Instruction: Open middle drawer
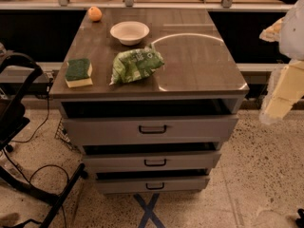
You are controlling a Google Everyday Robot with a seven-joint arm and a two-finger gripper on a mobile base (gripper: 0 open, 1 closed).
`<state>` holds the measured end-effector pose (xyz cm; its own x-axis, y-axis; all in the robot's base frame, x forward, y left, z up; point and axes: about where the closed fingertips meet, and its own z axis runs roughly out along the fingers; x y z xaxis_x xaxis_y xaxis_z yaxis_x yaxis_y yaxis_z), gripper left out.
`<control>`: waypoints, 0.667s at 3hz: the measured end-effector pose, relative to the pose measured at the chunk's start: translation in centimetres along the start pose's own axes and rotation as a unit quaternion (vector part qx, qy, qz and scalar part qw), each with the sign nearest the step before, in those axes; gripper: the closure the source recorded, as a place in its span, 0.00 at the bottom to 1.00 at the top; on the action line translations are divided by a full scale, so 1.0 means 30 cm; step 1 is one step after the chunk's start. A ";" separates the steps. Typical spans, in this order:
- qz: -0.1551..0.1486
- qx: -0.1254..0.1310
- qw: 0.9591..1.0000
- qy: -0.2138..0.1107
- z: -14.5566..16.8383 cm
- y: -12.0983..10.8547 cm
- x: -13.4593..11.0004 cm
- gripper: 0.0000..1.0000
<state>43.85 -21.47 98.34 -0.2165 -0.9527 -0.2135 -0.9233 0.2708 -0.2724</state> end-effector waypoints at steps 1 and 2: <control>0.000 0.000 1.000 0.000 0.000 0.000 0.000 0.00; -0.004 0.003 1.000 0.007 -0.004 0.007 -0.015 0.00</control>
Offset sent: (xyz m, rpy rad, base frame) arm -0.0038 0.0106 -0.0019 -0.0420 0.0130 0.0046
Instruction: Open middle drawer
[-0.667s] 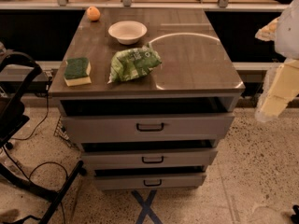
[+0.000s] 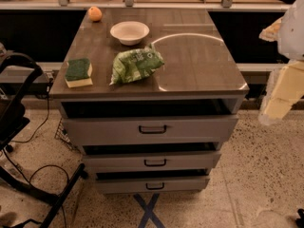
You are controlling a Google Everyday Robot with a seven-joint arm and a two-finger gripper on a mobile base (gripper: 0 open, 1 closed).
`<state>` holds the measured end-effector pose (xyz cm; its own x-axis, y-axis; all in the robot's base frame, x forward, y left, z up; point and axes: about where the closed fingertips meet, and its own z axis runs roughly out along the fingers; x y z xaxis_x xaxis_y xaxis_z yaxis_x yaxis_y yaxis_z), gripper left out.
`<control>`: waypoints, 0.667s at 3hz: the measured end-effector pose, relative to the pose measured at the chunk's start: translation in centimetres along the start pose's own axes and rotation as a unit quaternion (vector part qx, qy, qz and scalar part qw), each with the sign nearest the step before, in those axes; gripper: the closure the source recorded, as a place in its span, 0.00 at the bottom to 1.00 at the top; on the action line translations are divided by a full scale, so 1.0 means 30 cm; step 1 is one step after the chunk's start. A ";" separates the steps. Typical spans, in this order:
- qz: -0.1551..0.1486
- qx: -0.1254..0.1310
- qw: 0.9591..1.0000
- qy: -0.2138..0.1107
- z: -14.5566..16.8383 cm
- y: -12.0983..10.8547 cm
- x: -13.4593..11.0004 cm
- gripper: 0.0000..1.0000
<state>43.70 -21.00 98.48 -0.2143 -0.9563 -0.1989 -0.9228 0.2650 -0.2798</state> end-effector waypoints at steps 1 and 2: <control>-0.019 0.010 1.000 0.002 0.036 0.046 -0.009 0.00; -0.055 0.024 0.998 0.015 0.173 0.114 0.026 0.00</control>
Offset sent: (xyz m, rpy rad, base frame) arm -0.0279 0.0034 -0.1938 -0.1738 -0.0433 0.1904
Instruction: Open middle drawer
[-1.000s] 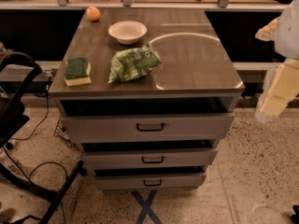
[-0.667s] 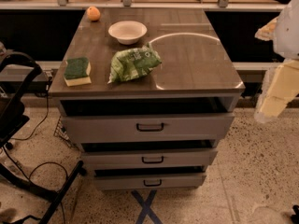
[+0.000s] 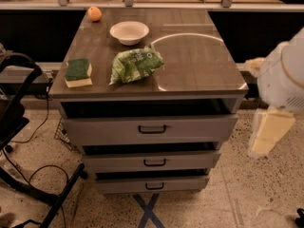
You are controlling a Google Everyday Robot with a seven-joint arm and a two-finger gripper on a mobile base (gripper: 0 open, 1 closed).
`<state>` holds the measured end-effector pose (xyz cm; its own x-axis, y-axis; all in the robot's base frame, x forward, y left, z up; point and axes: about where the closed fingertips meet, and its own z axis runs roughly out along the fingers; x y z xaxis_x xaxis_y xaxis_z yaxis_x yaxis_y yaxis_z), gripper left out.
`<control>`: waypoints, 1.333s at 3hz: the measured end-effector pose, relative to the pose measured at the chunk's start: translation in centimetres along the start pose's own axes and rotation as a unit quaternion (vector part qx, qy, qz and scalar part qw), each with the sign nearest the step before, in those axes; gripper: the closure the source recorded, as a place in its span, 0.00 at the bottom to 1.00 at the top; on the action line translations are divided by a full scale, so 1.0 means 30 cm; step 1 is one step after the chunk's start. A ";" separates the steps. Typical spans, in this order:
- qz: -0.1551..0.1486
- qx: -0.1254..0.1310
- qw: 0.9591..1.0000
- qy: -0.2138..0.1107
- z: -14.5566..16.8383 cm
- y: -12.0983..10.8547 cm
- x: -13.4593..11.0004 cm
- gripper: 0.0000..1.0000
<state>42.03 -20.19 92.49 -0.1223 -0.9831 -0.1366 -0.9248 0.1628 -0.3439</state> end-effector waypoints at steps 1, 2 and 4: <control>-0.038 0.005 0.999 0.015 0.202 0.093 0.062 0.00; -0.060 0.005 0.998 0.036 0.422 0.191 0.099 0.00; -0.065 -0.016 0.995 0.080 0.863 0.429 0.180 0.00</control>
Offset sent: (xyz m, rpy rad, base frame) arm -0.0270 -0.0130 -0.2685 -0.1836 0.0244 0.1064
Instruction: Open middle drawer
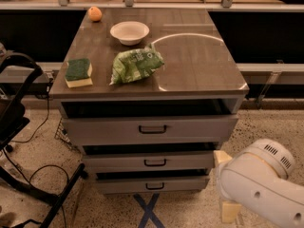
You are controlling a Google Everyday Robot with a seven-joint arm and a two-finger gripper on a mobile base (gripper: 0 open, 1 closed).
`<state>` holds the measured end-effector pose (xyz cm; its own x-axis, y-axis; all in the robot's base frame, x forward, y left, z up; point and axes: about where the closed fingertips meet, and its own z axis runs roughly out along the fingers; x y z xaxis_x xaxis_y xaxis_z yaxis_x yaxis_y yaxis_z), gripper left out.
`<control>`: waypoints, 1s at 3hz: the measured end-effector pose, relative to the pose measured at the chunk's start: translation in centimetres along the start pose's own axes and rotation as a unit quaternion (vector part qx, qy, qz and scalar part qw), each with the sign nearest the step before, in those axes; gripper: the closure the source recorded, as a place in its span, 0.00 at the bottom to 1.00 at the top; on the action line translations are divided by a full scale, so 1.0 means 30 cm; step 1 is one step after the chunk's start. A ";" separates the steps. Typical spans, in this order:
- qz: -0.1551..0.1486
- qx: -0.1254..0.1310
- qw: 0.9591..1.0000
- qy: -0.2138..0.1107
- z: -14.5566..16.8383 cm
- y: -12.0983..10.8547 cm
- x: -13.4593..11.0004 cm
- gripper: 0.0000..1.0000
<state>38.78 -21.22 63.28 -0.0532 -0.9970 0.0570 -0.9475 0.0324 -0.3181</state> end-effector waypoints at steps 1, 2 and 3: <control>0.014 0.004 1.000 0.008 0.013 0.006 0.014 0.00; 0.005 0.003 1.000 0.005 0.047 0.009 -0.015 0.00; 0.007 -0.003 1.000 -0.025 0.176 0.020 -0.085 0.00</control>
Offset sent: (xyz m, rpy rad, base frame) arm 0.0078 0.0128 -0.0346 -0.0002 -0.0021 -0.0192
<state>40.01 -19.02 57.95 -0.0499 -0.9987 0.0051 -0.9488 0.0458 -0.3125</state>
